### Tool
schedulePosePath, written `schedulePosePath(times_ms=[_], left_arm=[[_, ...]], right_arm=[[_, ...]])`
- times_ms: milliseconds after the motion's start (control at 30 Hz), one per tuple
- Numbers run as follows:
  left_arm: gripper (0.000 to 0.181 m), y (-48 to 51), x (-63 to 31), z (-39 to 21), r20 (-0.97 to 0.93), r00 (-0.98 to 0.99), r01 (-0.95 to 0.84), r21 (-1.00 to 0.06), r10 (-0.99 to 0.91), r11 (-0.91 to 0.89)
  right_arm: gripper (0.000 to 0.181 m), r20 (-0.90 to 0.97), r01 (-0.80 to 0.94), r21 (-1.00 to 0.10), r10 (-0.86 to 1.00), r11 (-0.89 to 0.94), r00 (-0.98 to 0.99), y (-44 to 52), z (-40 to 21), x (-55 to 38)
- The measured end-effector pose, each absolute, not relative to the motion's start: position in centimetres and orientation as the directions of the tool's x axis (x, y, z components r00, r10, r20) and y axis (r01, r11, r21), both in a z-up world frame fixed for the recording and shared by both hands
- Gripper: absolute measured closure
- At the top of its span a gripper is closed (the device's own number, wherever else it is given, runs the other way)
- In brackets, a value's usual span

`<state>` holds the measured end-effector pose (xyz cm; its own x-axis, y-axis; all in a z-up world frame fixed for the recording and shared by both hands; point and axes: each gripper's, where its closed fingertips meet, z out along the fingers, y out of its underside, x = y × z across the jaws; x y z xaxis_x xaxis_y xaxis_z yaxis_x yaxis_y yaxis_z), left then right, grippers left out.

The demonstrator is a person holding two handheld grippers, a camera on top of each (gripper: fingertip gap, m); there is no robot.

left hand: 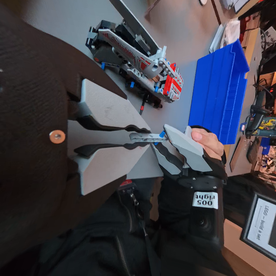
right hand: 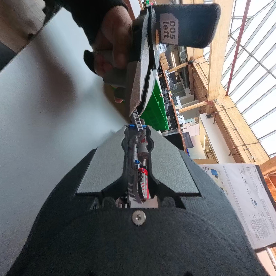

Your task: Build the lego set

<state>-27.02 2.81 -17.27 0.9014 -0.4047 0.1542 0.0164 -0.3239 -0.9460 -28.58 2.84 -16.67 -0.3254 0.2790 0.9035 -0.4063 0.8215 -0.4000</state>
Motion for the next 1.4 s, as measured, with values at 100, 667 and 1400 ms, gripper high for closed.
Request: schedulePosePath(times_ms=[100, 667, 1400], left_arm=[[0.172, 3.4, -29.0, -18.9, -0.03, 0.958, -0.144, -0.911, -0.286, -0.386], [0.172, 3.6, -28.0, -17.1, -0.649, 0.724, -0.689, -0.682, -0.232, -0.244], [0.175, 4.6, -27.2, -18.0, -0.032, 0.953, -0.127, -0.946, -0.302, -0.3]], right_arm=[[0.155, 0.884, -0.332, -0.408, 0.277, 0.851, -0.376, 3.9, -18.4, -29.6], [0.174, 0.274, -0.084, -0.928, 0.512, 0.364, -0.814, 3.3, -17.2, -27.9], [0.175, 0.157, -0.008, -0.954, 0.477, 0.299, -0.865, 4.0, -17.8, -27.5]])
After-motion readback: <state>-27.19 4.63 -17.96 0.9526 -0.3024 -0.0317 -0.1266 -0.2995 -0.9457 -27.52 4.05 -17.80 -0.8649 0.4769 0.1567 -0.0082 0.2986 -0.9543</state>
